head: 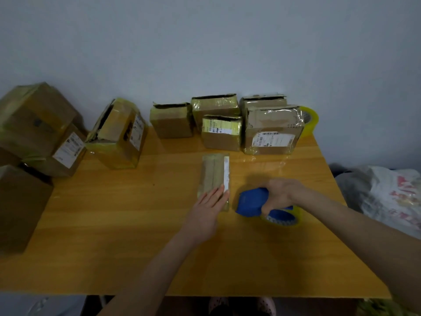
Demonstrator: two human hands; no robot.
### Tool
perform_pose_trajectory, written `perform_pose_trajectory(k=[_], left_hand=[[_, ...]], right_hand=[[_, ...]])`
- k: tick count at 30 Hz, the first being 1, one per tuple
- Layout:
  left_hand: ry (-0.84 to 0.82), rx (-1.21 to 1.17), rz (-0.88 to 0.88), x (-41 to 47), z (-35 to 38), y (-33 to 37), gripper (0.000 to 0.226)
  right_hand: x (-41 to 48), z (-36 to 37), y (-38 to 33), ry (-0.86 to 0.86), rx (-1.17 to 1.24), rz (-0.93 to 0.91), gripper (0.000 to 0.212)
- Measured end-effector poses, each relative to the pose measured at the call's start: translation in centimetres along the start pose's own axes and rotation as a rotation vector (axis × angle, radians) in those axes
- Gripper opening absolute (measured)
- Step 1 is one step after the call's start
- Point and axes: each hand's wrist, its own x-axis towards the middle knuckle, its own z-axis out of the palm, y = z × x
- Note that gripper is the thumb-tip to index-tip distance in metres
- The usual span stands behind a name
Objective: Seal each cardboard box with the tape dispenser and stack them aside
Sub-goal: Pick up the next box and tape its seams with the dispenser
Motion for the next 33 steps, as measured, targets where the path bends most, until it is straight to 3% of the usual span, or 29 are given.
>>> perform_pose_trajectory(k=[7,12,16,21,24,26,29,31,33], left_hand=[[0.009,-0.004,0.016,-0.1,0.4,-0.4,0.084],[0.016,0.014,0.014,-0.1,0.7,-0.5,0.085],[0.035,0.037,-0.003,-0.2,0.6,-0.2,0.084],[0.013,0.052,0.002,-0.1,0.4,-0.1,0.081],[0.004,0.056,0.001,-0.2,0.5,-0.2,0.082],[-0.006,0.039,0.024,-0.1,0.6,-0.2,0.085],[0.091,-0.312,-0.01,-0.3,-0.5,-0.3,0.088],[0.334,-0.549,-0.171,-0.7,-1.2,-1.0,0.079],[0.515,-0.666,-0.415,-1.2,-1.5,-1.9,0.061]], right_hand=[[-0.8,0.4,0.7,-0.011,0.214,-0.011,0.058],[-2.2,-3.7,3.0,0.119,0.659,-0.074,0.041],[-1.1,-2.4,4.8,0.302,0.923,0.096,0.04],[0.6,2.6,5.5,0.243,1.529,0.364,0.047],[1.5,4.1,5.8,0.211,1.676,0.427,0.048],[1.7,4.3,5.8,0.222,1.578,0.458,0.053],[1.3,3.3,5.3,0.358,0.994,0.473,0.059],[0.5,2.5,3.8,0.557,0.669,0.381,0.055],[-0.4,2.5,0.7,0.66,0.648,0.227,0.049]])
